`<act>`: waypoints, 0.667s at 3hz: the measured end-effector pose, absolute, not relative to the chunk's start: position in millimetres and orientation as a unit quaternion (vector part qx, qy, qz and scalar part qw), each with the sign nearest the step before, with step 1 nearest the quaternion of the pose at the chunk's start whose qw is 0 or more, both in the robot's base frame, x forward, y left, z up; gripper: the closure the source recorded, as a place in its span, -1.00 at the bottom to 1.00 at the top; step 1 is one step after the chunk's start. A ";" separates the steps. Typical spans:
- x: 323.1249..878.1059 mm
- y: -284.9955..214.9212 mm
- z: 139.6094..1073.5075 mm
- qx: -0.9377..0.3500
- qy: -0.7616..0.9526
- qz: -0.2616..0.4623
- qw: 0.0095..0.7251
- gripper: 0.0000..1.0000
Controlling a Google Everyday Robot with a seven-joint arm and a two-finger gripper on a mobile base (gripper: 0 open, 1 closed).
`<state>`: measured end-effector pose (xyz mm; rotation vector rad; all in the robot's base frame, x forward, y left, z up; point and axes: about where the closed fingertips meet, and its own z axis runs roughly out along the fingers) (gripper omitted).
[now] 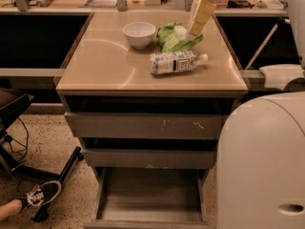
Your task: Place blue plastic bottle into bottom drawer
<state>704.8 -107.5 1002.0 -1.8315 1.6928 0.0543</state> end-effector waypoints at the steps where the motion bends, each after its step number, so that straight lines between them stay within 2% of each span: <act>1: 706.2 -100.0 949.7 -0.698 0.649 0.072 0.295 -1.00; 2: 703.1 -86.6 882.7 -0.688 0.657 0.138 0.275 -1.00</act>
Offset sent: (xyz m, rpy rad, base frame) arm -0.0181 0.0282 -0.1874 0.1717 0.3551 0.0593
